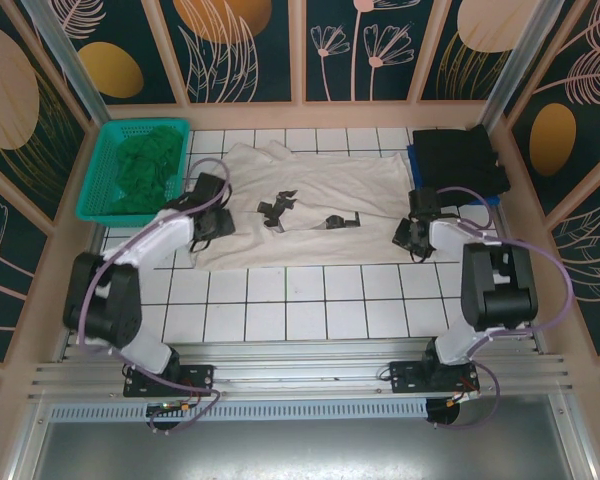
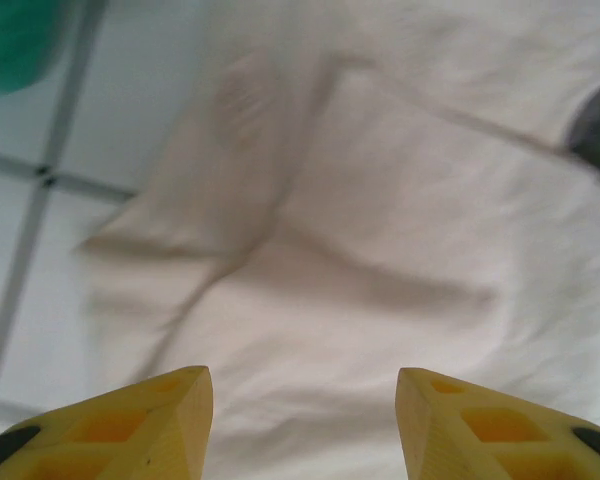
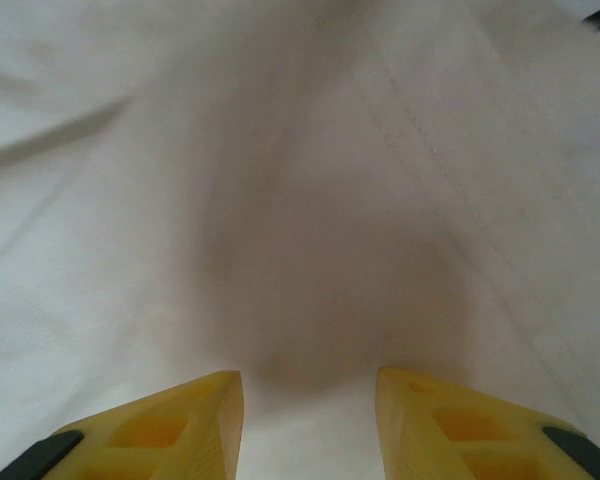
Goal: Fold and stack the t-shirts
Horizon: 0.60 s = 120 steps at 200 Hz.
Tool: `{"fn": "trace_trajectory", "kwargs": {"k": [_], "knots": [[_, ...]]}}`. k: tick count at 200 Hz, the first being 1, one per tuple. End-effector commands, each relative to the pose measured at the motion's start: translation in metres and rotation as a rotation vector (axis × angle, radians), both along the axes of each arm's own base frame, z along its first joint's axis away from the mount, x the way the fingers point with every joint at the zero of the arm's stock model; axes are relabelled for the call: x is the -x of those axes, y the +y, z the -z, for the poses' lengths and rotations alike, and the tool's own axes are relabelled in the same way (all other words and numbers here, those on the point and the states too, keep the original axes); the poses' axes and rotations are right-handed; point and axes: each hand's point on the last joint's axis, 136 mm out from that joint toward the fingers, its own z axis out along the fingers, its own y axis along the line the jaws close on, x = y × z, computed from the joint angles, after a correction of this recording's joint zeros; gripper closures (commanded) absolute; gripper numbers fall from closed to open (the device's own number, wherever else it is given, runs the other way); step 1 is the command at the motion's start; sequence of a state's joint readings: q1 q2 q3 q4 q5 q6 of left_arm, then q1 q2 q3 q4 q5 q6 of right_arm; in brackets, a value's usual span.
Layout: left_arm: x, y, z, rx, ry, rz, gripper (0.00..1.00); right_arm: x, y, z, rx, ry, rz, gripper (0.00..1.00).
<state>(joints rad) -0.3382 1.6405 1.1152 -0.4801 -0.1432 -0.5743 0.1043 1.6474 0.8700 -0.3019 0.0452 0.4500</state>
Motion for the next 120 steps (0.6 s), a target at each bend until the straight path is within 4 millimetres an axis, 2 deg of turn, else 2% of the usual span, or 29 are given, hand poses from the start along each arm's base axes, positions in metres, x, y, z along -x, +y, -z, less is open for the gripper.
{"fn": "trace_trajectory", "kwargs": {"k": [1, 25, 61, 73, 91, 110, 120], "knots": [[-0.040, -0.049, 0.011, 0.063, -0.017, 0.135, 0.49, -0.004, -0.010, 0.018, 0.046, 0.033, 0.015, 0.61], [-0.065, -0.066, 0.029, 0.053, 0.016, 0.172, 0.48, 0.004, -0.010, 0.027, 0.042, 0.066, 0.019, 0.61], [-0.078, -0.094, 0.058, 0.055, 0.059, 0.244, 0.49, 0.009, -0.001, 0.028, -0.013, 0.060, 0.009, 0.61], [-0.075, -0.104, 0.063, 0.069, 0.080, 0.277, 0.60, 0.010, 0.000, 0.026, -0.018, 0.057, 0.011, 0.61], [-0.071, -0.105, 0.058, 0.061, 0.077, 0.289, 0.83, 0.011, 0.001, 0.021, -0.020, 0.046, 0.012, 0.61], [-0.069, -0.100, 0.036, 0.049, 0.037, 0.284, 1.00, 0.014, 0.002, 0.016, -0.024, 0.035, 0.011, 0.61], [-0.067, -0.099, 0.025, 0.051, 0.017, 0.291, 1.00, 0.015, 0.003, 0.013, -0.027, 0.024, 0.009, 0.61]]}}
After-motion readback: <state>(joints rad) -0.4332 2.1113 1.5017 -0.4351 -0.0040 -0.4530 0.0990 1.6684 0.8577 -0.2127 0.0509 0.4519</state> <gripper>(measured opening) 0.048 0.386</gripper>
